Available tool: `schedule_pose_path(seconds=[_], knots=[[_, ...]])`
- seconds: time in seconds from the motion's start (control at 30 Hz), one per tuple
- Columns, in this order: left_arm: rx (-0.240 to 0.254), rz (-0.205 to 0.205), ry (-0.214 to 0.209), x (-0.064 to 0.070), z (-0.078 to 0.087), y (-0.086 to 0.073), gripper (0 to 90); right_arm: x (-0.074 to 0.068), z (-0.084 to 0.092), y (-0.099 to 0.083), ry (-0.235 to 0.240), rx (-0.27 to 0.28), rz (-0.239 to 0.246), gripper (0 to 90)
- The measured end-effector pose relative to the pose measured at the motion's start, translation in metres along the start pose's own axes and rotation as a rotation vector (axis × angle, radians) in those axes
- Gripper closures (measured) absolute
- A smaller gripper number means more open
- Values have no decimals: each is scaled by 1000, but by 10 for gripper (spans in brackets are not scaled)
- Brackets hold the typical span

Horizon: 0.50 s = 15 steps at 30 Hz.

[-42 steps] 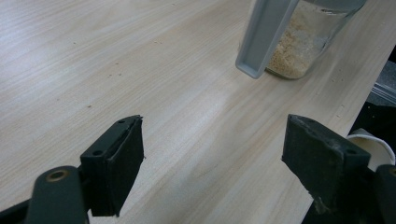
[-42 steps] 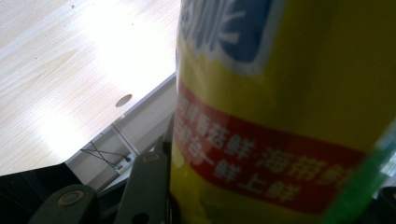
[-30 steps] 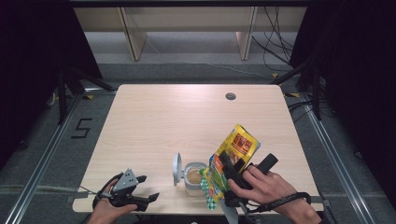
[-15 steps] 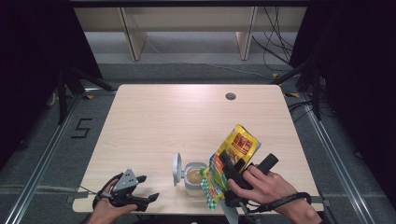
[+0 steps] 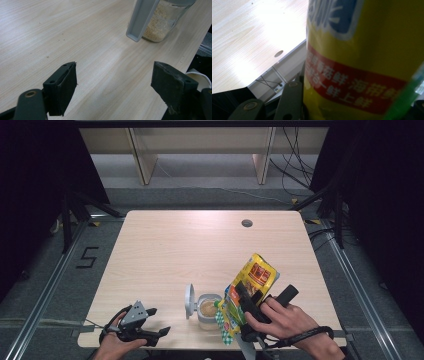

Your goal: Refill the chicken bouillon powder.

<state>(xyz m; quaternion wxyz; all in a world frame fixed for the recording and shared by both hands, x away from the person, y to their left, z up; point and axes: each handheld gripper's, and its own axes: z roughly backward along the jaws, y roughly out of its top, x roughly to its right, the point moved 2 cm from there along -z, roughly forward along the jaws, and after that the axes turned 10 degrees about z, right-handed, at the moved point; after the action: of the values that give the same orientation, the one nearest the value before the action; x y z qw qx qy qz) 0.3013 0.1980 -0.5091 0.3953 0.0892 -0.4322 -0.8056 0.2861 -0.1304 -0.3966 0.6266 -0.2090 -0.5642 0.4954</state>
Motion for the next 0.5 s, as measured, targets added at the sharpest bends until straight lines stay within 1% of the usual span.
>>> schedule_pose_path(seconds=[0.13, 0.17, 0.2, 0.27, 0.3, 0.33, 0.37, 0.5], knots=[[-4, 1, -2, 0, 0, 0, 200, -1, 0, 0, -1, 1, -4, 651], [7, 12, -7, 1, -1, 0, 200, -1, 0, 0, -2, 1, -4, 651], [-5, -2, -3, 0, 0, 0, 200, -1, 0, 0, -1, 2, -4, 651], [-3, 0, -3, 0, 0, 0, 200, 0, 0, -1, 2, 3, 0, 652], [20, 27, -15, 2, -2, 0, 200, 0, 0, -1, 2, 3, 0, 652], [-6, -5, -2, 0, 0, 0, 200, -1, 0, -1, 0, 2, -5, 652], [-4, 1, -3, 0, 0, 0, 200, -1, 0, -1, 0, 3, -9, 652], [-4, 0, -2, 0, 0, 0, 200, -1, 1, -1, 4, 0, -17, 652]])
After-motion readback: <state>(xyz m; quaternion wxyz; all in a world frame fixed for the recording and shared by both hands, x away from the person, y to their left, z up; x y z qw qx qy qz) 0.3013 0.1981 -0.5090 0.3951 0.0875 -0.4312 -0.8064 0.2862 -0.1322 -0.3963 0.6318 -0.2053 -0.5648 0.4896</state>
